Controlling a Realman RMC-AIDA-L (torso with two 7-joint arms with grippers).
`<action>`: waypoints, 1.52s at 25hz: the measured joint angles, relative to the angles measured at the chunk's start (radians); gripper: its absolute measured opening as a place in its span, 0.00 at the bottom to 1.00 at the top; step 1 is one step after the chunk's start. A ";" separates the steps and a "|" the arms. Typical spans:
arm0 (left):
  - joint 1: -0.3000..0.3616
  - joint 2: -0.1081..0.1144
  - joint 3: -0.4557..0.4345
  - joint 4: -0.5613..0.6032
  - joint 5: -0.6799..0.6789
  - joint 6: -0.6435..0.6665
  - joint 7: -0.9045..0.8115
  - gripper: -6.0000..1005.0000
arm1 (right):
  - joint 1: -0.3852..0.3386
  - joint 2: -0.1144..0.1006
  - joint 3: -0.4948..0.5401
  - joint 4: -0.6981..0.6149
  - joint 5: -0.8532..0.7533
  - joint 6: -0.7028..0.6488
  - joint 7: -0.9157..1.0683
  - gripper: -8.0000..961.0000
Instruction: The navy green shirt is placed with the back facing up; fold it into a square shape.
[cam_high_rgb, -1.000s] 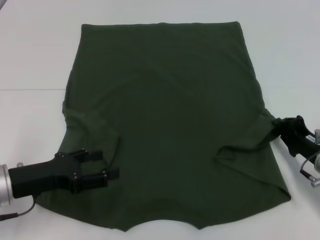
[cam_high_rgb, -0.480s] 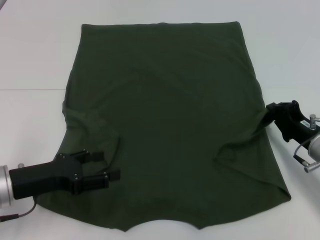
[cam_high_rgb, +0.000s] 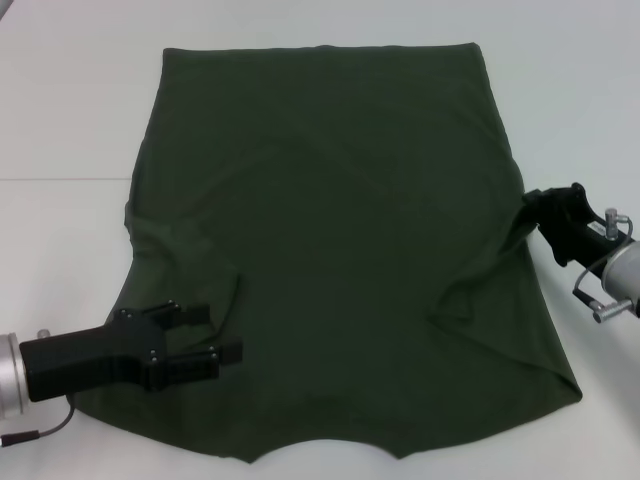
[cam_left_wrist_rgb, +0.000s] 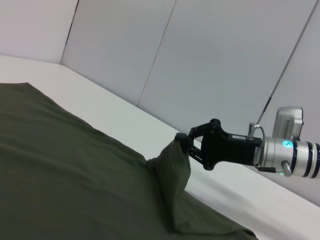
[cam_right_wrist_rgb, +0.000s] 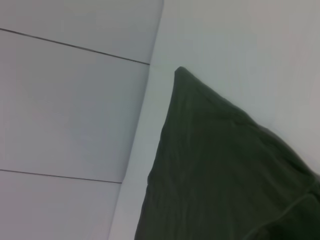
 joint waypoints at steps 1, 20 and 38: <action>0.002 -0.001 0.000 0.000 0.000 0.000 0.000 0.86 | 0.000 0.000 0.000 0.000 0.000 0.000 0.000 0.10; 0.019 -0.005 0.001 0.000 0.000 0.001 0.005 0.86 | 0.063 0.000 -0.009 0.000 0.008 0.031 -0.011 0.15; 0.030 -0.022 0.002 -0.002 0.000 0.000 0.024 0.86 | 0.065 0.000 -0.006 0.007 0.019 -0.129 -0.216 0.61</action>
